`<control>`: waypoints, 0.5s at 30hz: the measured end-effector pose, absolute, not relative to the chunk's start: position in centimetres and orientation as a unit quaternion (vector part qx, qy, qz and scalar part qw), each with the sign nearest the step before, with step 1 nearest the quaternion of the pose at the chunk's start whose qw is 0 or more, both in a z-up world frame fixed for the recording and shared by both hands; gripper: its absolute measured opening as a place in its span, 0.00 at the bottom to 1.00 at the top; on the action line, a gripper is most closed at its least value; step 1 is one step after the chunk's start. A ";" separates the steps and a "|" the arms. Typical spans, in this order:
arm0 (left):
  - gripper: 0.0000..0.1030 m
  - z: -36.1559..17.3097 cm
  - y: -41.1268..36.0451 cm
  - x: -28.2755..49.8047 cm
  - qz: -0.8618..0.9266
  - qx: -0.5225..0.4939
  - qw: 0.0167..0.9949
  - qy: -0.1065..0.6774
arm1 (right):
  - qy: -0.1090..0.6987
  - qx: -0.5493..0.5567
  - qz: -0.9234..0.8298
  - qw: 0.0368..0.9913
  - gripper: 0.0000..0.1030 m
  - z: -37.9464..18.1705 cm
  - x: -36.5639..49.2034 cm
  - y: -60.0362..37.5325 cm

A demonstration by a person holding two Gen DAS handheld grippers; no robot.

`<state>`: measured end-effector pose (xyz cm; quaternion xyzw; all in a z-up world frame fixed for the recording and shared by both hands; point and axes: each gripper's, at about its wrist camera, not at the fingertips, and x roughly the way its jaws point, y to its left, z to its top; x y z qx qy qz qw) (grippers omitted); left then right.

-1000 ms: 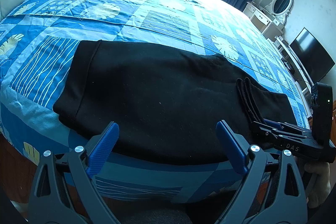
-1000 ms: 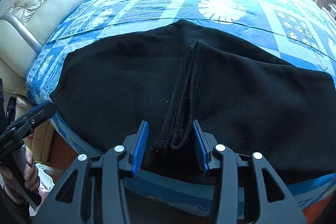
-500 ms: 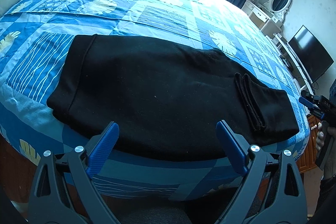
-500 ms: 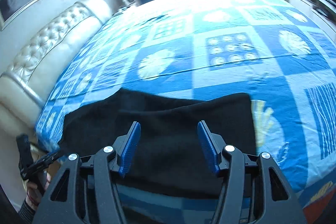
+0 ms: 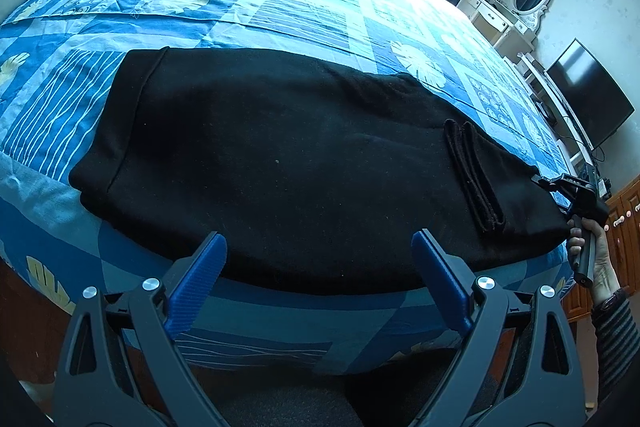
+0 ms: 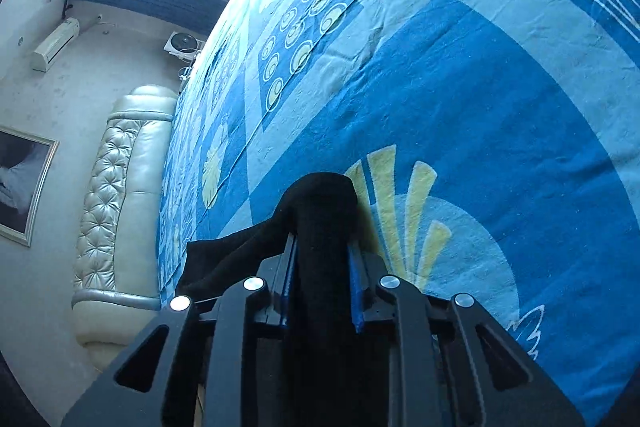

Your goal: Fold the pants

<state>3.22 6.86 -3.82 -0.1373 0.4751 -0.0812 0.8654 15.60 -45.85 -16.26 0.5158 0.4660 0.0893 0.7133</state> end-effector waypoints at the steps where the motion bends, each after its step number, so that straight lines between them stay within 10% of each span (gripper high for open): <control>1: 0.91 -3.9 6.9 3.3 -0.081 -0.138 0.864 0.477 | 0.463 0.520 0.092 0.712 0.20 -16.4 15.5 -45.9; 15: 0.91 -3.9 7.1 3.3 -0.083 -0.140 0.864 0.476 | 0.461 0.543 0.141 0.687 0.40 -15.8 10.4 -44.9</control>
